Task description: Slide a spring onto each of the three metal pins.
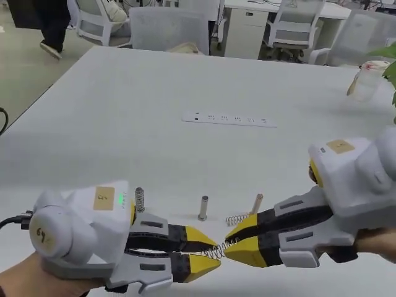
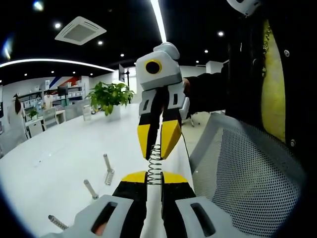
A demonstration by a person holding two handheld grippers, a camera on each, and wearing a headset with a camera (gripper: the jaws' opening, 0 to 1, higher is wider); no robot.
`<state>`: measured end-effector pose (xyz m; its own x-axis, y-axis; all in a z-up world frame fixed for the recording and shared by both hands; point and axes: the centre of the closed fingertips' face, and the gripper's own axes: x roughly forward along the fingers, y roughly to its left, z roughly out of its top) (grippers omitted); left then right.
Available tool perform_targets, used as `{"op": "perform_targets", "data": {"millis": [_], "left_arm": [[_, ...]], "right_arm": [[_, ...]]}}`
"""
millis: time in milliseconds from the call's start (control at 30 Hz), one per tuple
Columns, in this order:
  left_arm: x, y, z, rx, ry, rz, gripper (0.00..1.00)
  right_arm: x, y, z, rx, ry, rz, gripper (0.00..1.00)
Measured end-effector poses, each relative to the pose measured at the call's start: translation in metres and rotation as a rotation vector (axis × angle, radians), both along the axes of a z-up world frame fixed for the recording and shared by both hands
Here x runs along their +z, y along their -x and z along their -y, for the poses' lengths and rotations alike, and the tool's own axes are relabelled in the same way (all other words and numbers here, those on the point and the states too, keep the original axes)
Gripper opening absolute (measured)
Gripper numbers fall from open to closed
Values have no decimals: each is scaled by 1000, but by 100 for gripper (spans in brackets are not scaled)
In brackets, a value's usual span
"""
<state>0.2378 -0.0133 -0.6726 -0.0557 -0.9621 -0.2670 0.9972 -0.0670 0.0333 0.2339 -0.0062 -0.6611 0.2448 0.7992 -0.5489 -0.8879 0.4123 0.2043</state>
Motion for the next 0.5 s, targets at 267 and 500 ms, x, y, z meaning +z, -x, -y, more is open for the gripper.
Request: {"op": "perform_targets", "data": {"millis": [267,500], "left_arm": [[1,1,1,-4,5,-4,2],[2,2,2,-4,11,-5,2]], "right_arm": [[-4,0,-2,7,-13,-30,9],[-7,0,-6,23,-6,-39,9]]}}
